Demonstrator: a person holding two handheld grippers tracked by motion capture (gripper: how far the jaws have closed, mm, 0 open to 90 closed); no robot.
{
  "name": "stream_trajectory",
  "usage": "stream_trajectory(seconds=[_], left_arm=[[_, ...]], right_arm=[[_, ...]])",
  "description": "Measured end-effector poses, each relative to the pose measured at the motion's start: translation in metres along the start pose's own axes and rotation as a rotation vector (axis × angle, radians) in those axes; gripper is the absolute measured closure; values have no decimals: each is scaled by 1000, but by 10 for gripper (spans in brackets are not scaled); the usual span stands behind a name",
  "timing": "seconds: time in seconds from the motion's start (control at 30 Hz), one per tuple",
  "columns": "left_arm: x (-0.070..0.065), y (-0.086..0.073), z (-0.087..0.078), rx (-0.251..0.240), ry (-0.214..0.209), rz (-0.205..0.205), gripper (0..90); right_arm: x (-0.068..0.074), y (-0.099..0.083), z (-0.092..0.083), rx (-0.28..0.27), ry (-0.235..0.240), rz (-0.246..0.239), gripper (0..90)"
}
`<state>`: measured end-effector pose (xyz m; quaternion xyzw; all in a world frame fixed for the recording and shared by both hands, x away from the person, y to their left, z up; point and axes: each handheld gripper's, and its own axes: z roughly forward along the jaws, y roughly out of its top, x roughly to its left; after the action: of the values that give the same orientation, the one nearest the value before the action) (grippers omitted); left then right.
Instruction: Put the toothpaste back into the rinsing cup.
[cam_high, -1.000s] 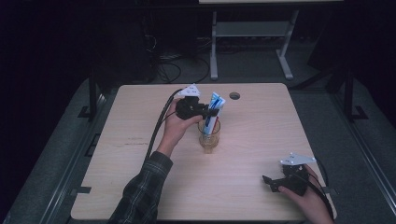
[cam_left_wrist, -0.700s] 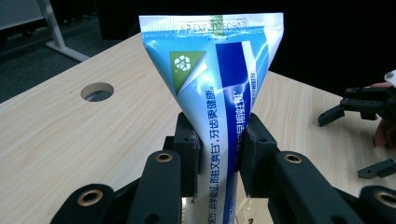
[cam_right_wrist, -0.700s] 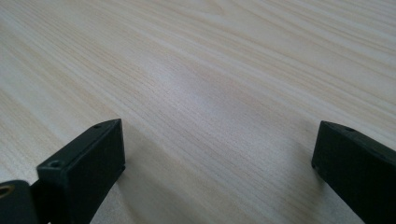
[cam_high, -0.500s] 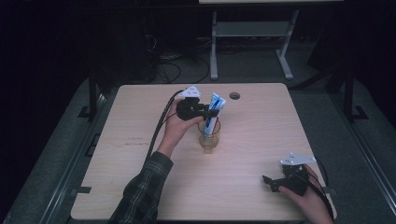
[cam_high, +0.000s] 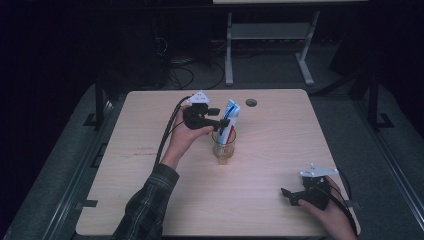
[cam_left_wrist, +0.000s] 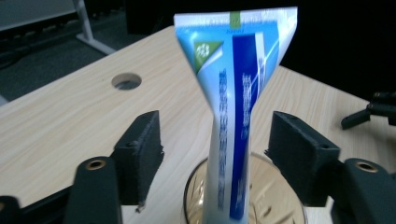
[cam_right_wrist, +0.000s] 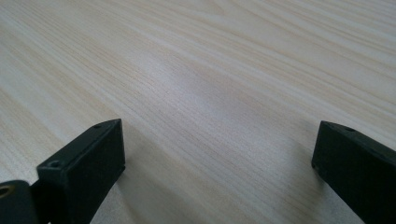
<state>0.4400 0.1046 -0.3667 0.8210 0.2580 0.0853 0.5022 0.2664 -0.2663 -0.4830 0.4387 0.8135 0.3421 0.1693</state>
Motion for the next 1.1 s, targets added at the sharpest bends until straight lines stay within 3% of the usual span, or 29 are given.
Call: stream_trajectory(seconds=[0.6,1.1], left_arm=[[-3,-27,-58,48,119,4,299],[-16,-72,-103,81,179,-17,266]], right_arm=[[0,0,0,0,-1,-1,19],[0,0,0,0,0,0,18]])
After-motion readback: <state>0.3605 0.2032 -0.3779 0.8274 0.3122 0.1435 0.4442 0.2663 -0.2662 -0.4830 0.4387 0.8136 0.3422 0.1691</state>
